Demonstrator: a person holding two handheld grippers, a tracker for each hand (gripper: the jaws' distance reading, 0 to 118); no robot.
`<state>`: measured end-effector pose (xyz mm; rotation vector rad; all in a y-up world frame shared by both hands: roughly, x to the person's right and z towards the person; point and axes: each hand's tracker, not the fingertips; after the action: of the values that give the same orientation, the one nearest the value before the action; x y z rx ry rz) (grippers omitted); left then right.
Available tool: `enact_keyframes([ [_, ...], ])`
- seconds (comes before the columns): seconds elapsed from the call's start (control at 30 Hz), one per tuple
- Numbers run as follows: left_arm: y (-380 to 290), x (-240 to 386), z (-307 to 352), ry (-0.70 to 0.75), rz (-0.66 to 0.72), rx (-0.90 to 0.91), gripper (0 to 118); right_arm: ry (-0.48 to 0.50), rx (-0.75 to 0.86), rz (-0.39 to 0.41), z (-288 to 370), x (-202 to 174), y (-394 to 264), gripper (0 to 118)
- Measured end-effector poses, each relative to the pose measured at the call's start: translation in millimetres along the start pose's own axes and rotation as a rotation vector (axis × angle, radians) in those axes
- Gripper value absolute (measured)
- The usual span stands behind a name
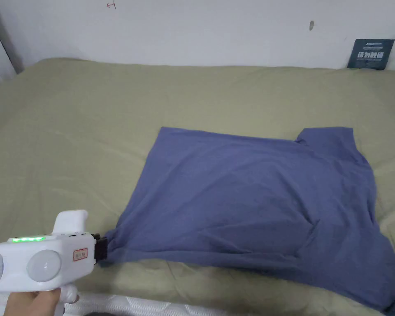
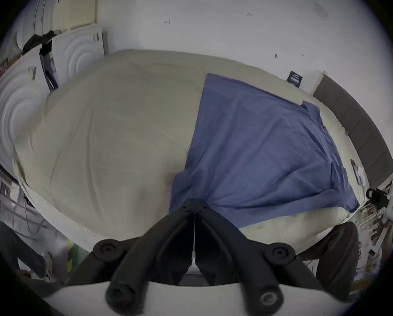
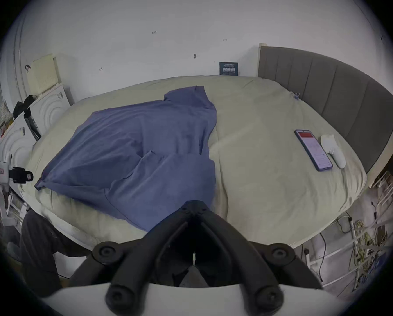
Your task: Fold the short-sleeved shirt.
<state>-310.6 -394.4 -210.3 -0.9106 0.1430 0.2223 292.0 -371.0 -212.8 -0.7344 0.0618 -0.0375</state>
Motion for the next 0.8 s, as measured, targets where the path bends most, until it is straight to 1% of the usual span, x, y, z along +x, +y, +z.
enact_keyframes([
  [0.07,-0.9,-2.6,-4.9,-0.005,0.008,-0.021,0,0.002,-0.010,0.007,-1.1,-0.2,-0.3,2],
  [0.1,-1.2,-3.2,-6.8,-0.015,0.017,-0.033,5,0.001,-0.013,0.008,-2.0,-1.2,-0.8,2],
  [0.13,-1.1,-2.1,-8.5,-0.019,0.025,-0.038,17,0.003,-0.016,0.009,-2.5,-2.0,-1.2,2],
  [0.17,-1.3,-1.7,-10.3,-0.020,0.027,-0.041,46,0.004,-0.017,0.010,-1.7,-2.6,-0.7,2],
  [0.2,-1.3,-0.6,-12.4,-0.019,0.025,-0.050,100,0.004,-0.021,0.012,-2.4,-3.8,-0.9,2],
  [0.23,-1.4,0.7,-15.4,-0.001,0.016,-0.064,117,0.005,-0.023,0.012,-2.8,-4.6,-1.3,2],
  [0.27,-1.6,1.2,-22.4,0.015,0.006,-0.086,118,0.007,-0.026,0.011,-3.2,-5.3,-1.6,2],
  [0.33,-3.5,1.8,-24.8,0.022,0.002,-0.069,118,0.011,-0.032,0.012,-3.5,-4.3,-1.5,2],
  [0.47,3.0,9.5,-35.4,0.038,-0.007,-0.123,118,0.014,-0.040,0.022,-5.2,-4.3,-2.3,2],
  [0.5,3.1,12.8,-36.4,0.052,-0.024,-0.131,114,0.016,-0.044,0.023,-5.5,-4.6,-2.5,2],
  [0.53,3.9,13.0,-42.3,0.060,-0.053,-0.141,104,0.017,-0.047,0.024,-6.1,-4.3,-2.8,2],
  [0.57,3.9,16.5,-42.2,0.066,-0.075,-0.142,86,0.018,-0.050,0.026,-7.1,-3.0,-3.1,2],
  [0.6,3.8,19.7,-41.3,0.065,-0.083,-0.146,48,0.019,-0.053,0.029,-7.4,-3.0,-3.4,2],
  [0.67,4.7,24.3,-36.1,0.048,-0.087,-0.141,12,0.021,-0.057,0.035,-7.0,-3.7,-3.8,2],
  [0.7,6.0,25.1,-35.6,0.004,-0.074,-0.144,3,0.024,-0.058,0.035,-10.1,2.4,-3.8,2],
  [0.73,6.8,26.0,-34.5,0.025,-0.062,-0.141,3,0.030,-0.060,0.034,-11.0,3.7,-3.7,2],
  [0.77,6.9,28.2,-35.5,0.031,-0.067,-0.143,3,0.035,-0.065,0.032,-11.7,4.1,-3.5,7],
  [0.8,6.9,26.0,-38.7,0.036,-0.080,-0.148,3,0.043,-0.069,0.027,-12.6,4.8,-3.8,30],
])
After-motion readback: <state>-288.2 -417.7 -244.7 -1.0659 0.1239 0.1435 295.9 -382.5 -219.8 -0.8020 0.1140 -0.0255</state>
